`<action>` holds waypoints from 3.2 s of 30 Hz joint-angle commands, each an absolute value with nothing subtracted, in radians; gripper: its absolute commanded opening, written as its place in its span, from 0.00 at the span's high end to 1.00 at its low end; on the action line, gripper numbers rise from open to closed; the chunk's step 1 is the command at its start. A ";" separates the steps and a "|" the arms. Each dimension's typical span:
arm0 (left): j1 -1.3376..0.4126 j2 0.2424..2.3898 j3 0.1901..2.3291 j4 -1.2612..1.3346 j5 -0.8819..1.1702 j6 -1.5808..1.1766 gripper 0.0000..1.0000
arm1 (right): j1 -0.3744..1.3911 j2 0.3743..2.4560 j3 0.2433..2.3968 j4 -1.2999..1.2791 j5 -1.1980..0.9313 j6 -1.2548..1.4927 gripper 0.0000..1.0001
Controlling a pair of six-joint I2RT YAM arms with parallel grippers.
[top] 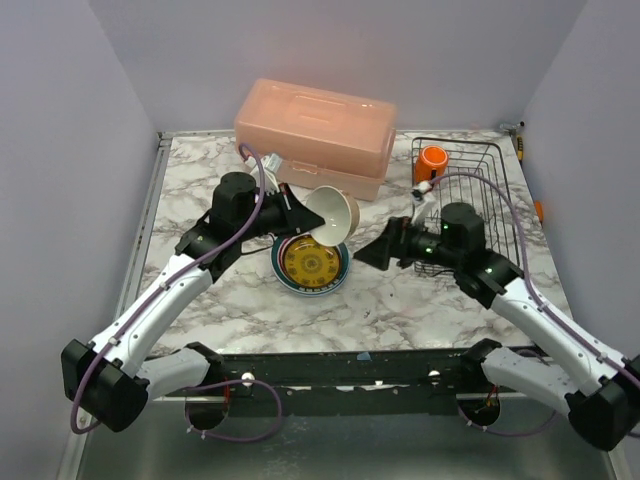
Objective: Load the mixed dishes into the dish rack
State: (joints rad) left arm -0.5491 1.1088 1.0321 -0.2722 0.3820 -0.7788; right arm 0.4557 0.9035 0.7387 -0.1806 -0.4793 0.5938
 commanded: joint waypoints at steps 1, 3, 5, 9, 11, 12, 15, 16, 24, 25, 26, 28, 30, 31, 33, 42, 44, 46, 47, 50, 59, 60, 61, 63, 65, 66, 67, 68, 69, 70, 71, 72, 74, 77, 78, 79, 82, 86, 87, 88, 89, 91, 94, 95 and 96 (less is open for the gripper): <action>-0.499 1.079 0.981 -0.073 0.559 -0.773 1.00 | 0.700 0.996 0.893 -0.113 -0.338 0.634 0.01; -0.459 1.084 0.950 -0.032 0.602 -0.796 1.00 | 0.718 1.015 0.889 -0.034 -0.373 0.677 0.01; -0.430 1.091 0.929 -0.005 0.647 -0.822 1.00 | 0.722 1.022 0.887 -0.011 -0.355 0.703 0.01; -0.416 1.119 0.903 0.063 0.733 -0.861 1.00 | 0.726 1.033 0.883 0.070 -0.309 0.709 0.01; -0.408 1.122 0.892 0.095 0.763 -0.886 1.00 | 0.727 1.043 0.905 0.052 -0.250 0.704 0.01; -0.407 1.118 0.889 0.093 0.758 -0.885 1.00 | 0.726 1.050 0.914 0.051 -0.225 0.702 0.00; -0.403 1.122 0.876 0.099 0.756 -0.892 1.00 | 0.727 1.086 0.943 0.057 -0.207 0.721 0.00; -0.403 1.124 0.876 0.090 0.749 -0.891 1.00 | 0.727 1.098 0.952 0.057 -0.204 0.731 0.00; -0.403 1.129 0.891 0.008 0.671 -0.842 1.00 | 0.729 1.142 0.976 0.056 -0.201 0.761 0.05; -0.403 1.132 0.889 0.006 0.667 -0.843 1.00 | 0.732 1.146 0.976 0.058 -0.205 0.762 0.07; -0.403 1.134 0.889 0.003 0.663 -0.843 1.00 | 0.737 1.145 0.976 0.061 -0.201 0.764 0.08; -0.403 1.137 0.892 0.002 0.654 -0.834 1.00 | 0.747 1.145 0.974 0.060 -0.190 0.766 0.12; -0.403 1.135 0.896 -0.027 0.637 -0.822 1.00 | 0.750 1.142 0.969 0.058 -0.182 0.771 0.17; -0.405 1.135 0.897 -0.034 0.633 -0.816 1.00 | 0.751 1.143 0.967 0.057 -0.182 0.770 0.18; -0.407 1.136 0.899 -0.045 0.618 -0.806 1.00 | 0.752 1.143 0.963 0.060 -0.178 0.773 0.19; -0.430 1.134 0.905 -0.066 0.594 -0.783 1.00 | 0.758 1.148 0.938 0.099 -0.177 0.797 0.14; -0.431 1.132 0.904 -0.059 0.602 -0.783 1.00 | 0.758 1.153 0.939 0.104 -0.183 0.801 0.13; -0.433 1.129 0.904 -0.055 0.606 -0.784 1.00 | 0.758 1.158 0.933 0.123 -0.200 0.812 0.11; -0.433 1.130 0.904 -0.056 0.603 -0.782 1.00 | 0.760 1.159 0.929 0.133 -0.209 0.816 0.11; -0.433 1.127 0.906 -0.056 0.603 -0.777 1.00 | 0.765 1.177 0.928 0.126 -0.219 0.826 0.09; -0.434 1.124 0.917 -0.086 0.571 -0.746 1.00 | 0.774 1.169 0.899 0.138 -0.252 0.859 0.29; -0.434 1.126 0.922 -0.094 0.566 -0.741 1.00 | 0.774 1.168 0.899 0.141 -0.252 0.859 0.37; -0.435 1.128 0.925 -0.104 0.562 -0.735 1.00 | 0.774 1.168 0.899 0.147 -0.254 0.861 0.48; -0.436 1.135 0.930 -0.111 0.565 -0.731 1.00 | 0.774 1.165 0.890 0.171 -0.262 0.877 0.72; -0.434 1.145 0.942 -0.127 0.575 -0.717 1.00 | 0.773 1.167 0.877 0.214 -0.278 0.903 0.97; -0.434 1.150 0.948 -0.137 0.579 -0.711 1.00 | 0.774 1.169 0.872 0.227 -0.282 0.920 1.00; -0.434 1.153 0.953 -0.145 0.583 -0.704 1.00 | 0.774 1.170 0.862 0.246 -0.288 0.938 1.00; -0.433 1.155 0.956 -0.148 0.592 -0.696 1.00 | 0.775 1.168 0.853 0.262 -0.290 0.952 1.00; -0.433 1.155 0.960 -0.152 0.598 -0.686 1.00 | 0.774 1.163 0.843 0.278 -0.284 0.970 1.00; -0.432 1.153 0.962 -0.156 0.598 -0.674 0.95 | 0.774 1.156 0.832 0.286 -0.274 0.986 1.00; -0.433 1.151 0.962 -0.159 0.597 -0.668 0.90 | 0.774 1.150 0.823 0.295 -0.261 1.005 1.00; -0.432 1.147 0.961 -0.161 0.595 -0.663 0.82 | 0.774 1.140 0.813 0.296 -0.249 1.021 1.00; -0.430 1.144 0.955 -0.159 0.595 -0.659 0.65 | 0.773 1.126 0.804 0.293 -0.223 1.054 1.00; -0.430 1.146 0.954 -0.156 0.600 -0.657 0.48 | 0.773 1.110 0.801 0.281 -0.203 1.091 1.00; -0.430 1.145 0.953 -0.157 0.601 -0.658 0.44 | 0.774 1.104 0.801 0.272 -0.195 1.103 1.00; -0.430 1.143 0.952 -0.156 0.602 -0.655 0.40 | 0.773 1.100 0.802 0.265 -0.185 1.112 1.00; -0.430 1.125 0.951 -0.157 0.595 -0.647 0.31 | 0.773 1.082 0.800 0.239 -0.144 1.131 1.00; -0.430 1.084 0.956 -0.184 0.536 -0.609 0.18 | 0.755 1.072 0.808 0.192 -0.112 1.138 1.00; -0.430 1.074 0.961 -0.197 0.514 -0.597 0.16 | 0.742 1.071 0.808 0.181 -0.115 1.142 1.00; -0.428 1.066 0.965 -0.210 0.497 -0.583 0.15 | 0.731 1.073 0.810 0.170 -0.119 1.143 1.00; -0.428 1.057 0.971 -0.223 0.481 -0.572 0.13 | 0.716 1.073 0.812 0.156 -0.122 1.143 1.00; -0.429 1.039 0.976 -0.234 0.457 -0.552 0.10 | 0.677 1.079 0.815 0.133 -0.139 1.143 1.00; -0.421 1.005 0.966 -0.207 0.457 -0.545 0.09 | 0.586 1.088 0.812 0.126 -0.198 1.145 1.00; -0.420 0.994 0.961 -0.193 0.455 -0.542 0.08 | 0.551 1.089 0.810 0.124 -0.230 1.146 1.00; -0.420 0.980 0.962 -0.190 0.441 -0.529 0.06 | 0.512 1.088 0.809 0.119 -0.255 1.147 1.00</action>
State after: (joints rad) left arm -0.4263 1.0359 0.9482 -0.2115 0.4980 -0.5835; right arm 0.6189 1.0996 0.7910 0.0975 -0.1730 1.1259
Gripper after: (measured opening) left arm 0.905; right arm 0.700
